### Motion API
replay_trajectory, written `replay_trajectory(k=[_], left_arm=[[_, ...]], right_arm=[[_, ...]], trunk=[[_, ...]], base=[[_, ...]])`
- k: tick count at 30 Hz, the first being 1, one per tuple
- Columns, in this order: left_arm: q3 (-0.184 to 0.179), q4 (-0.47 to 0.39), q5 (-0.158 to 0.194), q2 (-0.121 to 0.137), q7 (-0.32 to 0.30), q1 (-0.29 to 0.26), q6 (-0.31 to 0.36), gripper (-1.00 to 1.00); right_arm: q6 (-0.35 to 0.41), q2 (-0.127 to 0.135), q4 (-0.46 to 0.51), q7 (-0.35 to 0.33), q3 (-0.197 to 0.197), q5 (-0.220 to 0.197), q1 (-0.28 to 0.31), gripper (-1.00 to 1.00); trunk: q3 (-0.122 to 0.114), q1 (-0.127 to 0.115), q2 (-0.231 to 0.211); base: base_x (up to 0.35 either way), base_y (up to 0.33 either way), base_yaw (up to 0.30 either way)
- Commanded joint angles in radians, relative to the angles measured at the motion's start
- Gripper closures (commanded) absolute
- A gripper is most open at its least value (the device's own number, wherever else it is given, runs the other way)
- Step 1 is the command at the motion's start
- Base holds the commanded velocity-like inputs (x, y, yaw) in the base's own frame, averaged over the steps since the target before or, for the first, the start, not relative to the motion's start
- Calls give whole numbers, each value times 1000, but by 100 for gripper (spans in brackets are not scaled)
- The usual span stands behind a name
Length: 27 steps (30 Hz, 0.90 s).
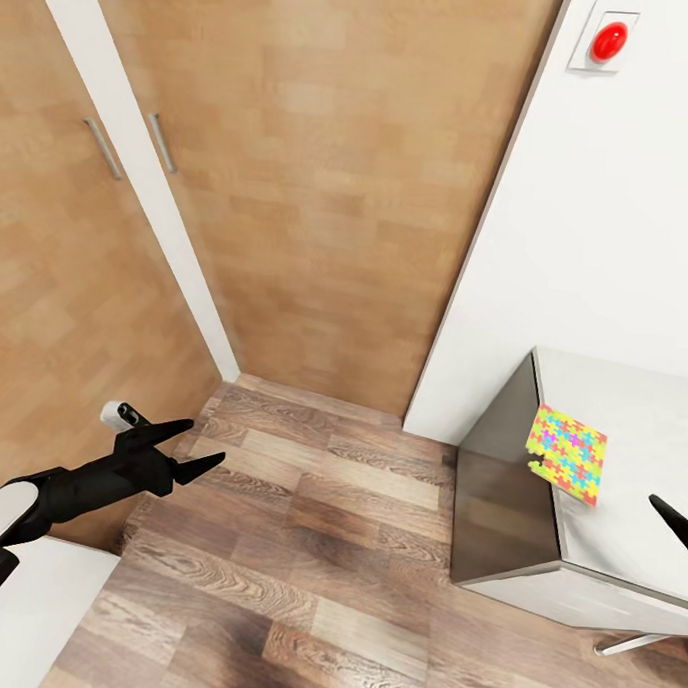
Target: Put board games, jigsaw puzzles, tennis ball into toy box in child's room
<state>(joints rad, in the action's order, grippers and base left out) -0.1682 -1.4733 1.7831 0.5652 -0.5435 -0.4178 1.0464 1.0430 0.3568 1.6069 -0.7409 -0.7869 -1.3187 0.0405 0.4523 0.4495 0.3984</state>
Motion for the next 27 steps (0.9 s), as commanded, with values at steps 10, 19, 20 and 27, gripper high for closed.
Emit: replay_trajectory(k=[10, 19, 20, 27], left_arm=[[-2, 1, -4, -13, 0, -1, 0, -100], [1, 1, -4, -14, -5, -1, 0, -100], [1, 1, -4, -14, -5, -1, 0, -100], [-2, -1, -3, -13, -8, -1, 1, -100]], right_arm=[[4, -53, 2, -87, 7, 7, -5, -100], [4, -107, 0, -89, 6, 17, -5, -100], [4, -106, 0, -90, 3, 18, -5, -100], [4, -105, -2, -93, -3, 19, -5, -100]], trunk=[[1, 1, 2], [1, 1, 2], [1, 1, 2], [1, 1, 2]], base=[[0, 0, 0], [0, 0, 0], [0, 0, 0], [0, 0, 0]])
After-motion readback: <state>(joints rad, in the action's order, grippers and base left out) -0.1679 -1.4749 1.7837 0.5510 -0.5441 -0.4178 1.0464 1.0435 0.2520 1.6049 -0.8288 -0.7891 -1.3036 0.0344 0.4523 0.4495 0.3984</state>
